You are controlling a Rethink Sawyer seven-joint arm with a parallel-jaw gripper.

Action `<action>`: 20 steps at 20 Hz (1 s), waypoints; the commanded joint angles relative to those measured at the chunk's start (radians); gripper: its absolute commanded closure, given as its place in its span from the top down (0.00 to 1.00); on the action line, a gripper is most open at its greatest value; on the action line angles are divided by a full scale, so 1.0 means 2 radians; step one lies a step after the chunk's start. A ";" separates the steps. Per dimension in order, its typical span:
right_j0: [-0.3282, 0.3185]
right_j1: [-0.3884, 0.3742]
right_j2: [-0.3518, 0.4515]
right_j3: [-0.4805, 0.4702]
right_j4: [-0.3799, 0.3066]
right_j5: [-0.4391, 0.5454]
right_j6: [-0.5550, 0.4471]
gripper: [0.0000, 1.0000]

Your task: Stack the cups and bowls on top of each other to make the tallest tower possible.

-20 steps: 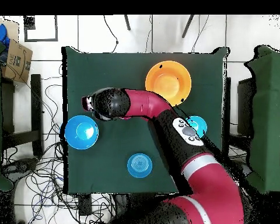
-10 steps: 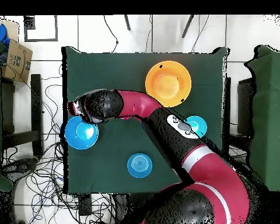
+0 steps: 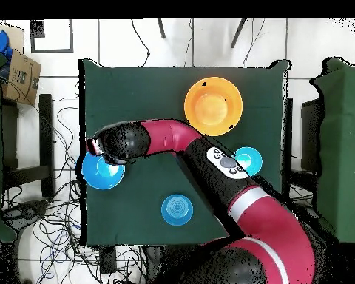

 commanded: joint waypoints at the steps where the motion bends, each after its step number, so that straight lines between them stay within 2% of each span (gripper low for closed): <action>1: 0.046 -0.079 -0.084 0.003 -0.067 0.042 0.030 1.00; 11: 0.108 -0.142 -0.193 0.003 -0.088 0.052 0.093 1.00; 20: 0.135 -0.113 -0.239 -0.004 -0.085 -0.004 0.107 1.00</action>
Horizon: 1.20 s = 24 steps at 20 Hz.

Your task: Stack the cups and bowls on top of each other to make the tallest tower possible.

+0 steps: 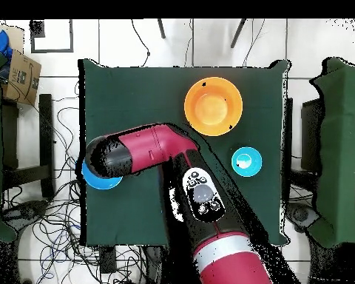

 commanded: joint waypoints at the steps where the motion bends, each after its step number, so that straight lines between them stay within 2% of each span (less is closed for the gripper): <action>1: 0.023 0.021 -0.078 -0.006 -0.035 -0.008 0.099 1.00; 5: 0.031 0.034 -0.091 -0.012 -0.030 -0.022 0.102 1.00; 13: 0.026 0.063 -0.082 -0.019 -0.013 -0.043 0.089 1.00; 24: 0.043 0.036 -0.074 -0.014 0.027 0.002 0.096 1.00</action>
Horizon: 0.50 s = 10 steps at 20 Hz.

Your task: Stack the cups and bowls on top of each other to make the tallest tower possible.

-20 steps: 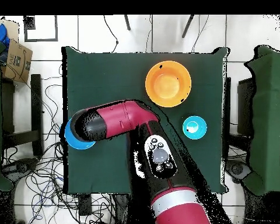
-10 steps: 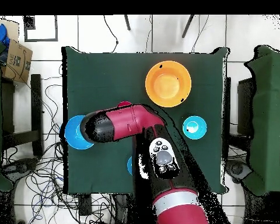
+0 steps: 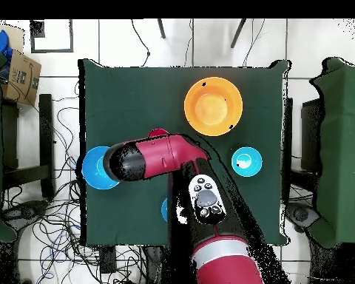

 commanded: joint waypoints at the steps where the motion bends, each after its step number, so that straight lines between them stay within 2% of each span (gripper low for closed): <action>1: 0.014 0.005 0.007 -0.010 0.022 0.021 0.064 1.00; 10: 0.014 -0.022 0.012 0.000 0.053 0.050 0.051 1.00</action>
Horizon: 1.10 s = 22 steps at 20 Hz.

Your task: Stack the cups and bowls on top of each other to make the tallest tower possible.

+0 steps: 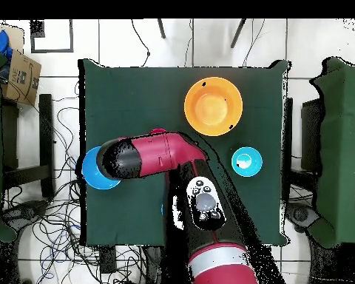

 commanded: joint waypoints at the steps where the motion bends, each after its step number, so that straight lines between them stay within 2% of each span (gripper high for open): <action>1: 0.010 0.000 0.011 -0.001 0.017 0.046 0.050 1.00; 14: 0.016 0.044 0.000 -0.005 0.006 -0.007 0.060 1.00; 22: 0.017 0.047 0.006 0.000 0.018 -0.004 0.066 1.00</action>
